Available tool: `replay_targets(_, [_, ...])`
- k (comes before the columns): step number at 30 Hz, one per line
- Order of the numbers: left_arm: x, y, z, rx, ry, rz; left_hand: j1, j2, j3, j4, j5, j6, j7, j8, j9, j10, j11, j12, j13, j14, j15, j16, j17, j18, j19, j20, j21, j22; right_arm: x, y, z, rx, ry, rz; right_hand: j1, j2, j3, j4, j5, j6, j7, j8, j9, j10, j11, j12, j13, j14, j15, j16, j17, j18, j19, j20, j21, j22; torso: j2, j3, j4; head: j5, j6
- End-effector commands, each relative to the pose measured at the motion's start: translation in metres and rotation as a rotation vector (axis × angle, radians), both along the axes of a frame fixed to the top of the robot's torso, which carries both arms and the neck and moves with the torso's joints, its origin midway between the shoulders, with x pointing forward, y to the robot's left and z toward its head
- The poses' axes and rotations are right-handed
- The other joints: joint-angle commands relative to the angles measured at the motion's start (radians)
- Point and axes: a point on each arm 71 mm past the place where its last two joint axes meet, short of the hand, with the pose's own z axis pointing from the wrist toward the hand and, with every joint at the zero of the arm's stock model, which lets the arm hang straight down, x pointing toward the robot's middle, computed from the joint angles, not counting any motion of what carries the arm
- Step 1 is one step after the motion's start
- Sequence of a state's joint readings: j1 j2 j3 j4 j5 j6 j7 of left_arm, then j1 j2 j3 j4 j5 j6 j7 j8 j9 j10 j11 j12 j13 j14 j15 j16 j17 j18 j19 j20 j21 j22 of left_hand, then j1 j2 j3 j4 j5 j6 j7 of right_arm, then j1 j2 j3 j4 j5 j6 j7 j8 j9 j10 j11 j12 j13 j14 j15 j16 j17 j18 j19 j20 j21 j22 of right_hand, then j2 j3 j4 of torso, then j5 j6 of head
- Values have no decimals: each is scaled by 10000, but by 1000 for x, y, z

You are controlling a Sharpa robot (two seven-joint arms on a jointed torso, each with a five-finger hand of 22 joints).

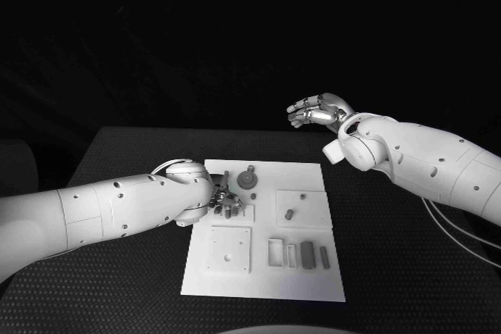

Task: Assemble the parts on the task board

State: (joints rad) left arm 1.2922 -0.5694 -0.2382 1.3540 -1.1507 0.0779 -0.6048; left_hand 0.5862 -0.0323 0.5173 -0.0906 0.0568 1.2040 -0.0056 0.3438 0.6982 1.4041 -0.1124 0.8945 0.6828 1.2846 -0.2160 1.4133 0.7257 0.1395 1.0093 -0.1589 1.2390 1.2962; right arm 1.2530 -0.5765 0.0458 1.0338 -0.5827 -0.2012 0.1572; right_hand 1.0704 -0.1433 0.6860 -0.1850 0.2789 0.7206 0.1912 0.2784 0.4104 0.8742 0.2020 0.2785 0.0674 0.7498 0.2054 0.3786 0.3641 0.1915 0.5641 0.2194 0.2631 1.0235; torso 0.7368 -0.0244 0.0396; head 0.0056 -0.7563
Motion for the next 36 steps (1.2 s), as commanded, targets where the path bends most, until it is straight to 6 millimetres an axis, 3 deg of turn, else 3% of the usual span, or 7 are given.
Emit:
replay_targets(1, [0,-2,1,-186,-125,12,-183,-305,-108,180,-83,-34,-7,4,-5,12,-53,36,-19,-7,-53,34,-8,87,-108,-1119,-74,-17,-1,1,0,52,32,156,-103,23,-68,7,53,-56,411,54,-16,80,21,-68,3,-37,14,-58,-15,-154,-76,-6,-67,17,-5,-1,0,-16,3])
replay_targets(5, [0,-2,1,-259,-154,46,-428,-713,-157,452,-82,-51,-21,14,14,1,-67,47,-25,-29,-70,47,-4,132,-131,-1139,-89,-24,-1,1,-1,51,43,169,-102,25,-69,5,54,-57,413,54,-17,80,22,-70,3,-38,14,-58,-17,-154,-77,-6,-69,21,-3,3,-1,-14,13])
replay_targets(15, [1,2,2,-361,-221,129,-621,-822,-589,367,-80,-103,-31,31,59,-32,-78,64,-19,-73,-84,68,8,193,-206,-1153,-82,-4,-1,1,-1,47,48,152,-102,27,-74,1,54,-58,417,55,-20,84,22,-75,4,-42,14,-57,-22,-156,-80,-6,-74,29,-4,9,-7,-12,31])
replay_targets(21, [-4,5,6,-1025,355,682,-577,-806,-584,338,-79,-128,-30,21,58,-30,-79,67,-18,-74,-87,68,7,203,-209,-1157,-80,-3,0,-3,-2,22,47,53,-107,26,-78,2,55,-58,418,56,-21,85,23,-76,4,-42,14,-56,-23,-157,-81,-5,-75,32,-18,6,0,-48,141])
replay_targets(24, [1,5,19,-1413,272,858,-495,-529,-590,284,-79,-204,-5,-9,56,-35,-55,70,-21,-82,-69,57,-2,202,-223,-1144,-66,5,1,-5,-2,8,52,5,-113,24,-83,4,57,-57,419,56,-21,86,23,-78,4,-42,15,-56,-24,-158,-81,-5,-77,35,-16,8,1,-51,206])
replay_targets(30, [16,12,52,-2179,-257,1319,-101,-562,-672,-138,-76,-979,252,-394,-84,-213,187,-169,-171,-253,145,-253,-185,182,-414,-1086,-199,-47,1,-8,-3,-12,55,-69,-119,26,-88,6,61,-57,420,58,-23,88,24,-82,4,-42,15,-54,-27,-158,-81,-4,-79,41,-12,5,9,-68,373])
replay_targets(36, [40,28,80,-2911,-950,1952,900,-449,-449,-851,-28,-1848,614,-566,-82,-924,552,-744,-467,-848,507,-924,-556,-66,-903,-850,-684,-250,2,-10,-3,-24,53,-113,-126,26,-94,8,66,-56,420,59,-25,90,24,-85,5,-41,14,-52,-29,-159,-81,-4,-82,47,-1,7,5,-74,463])
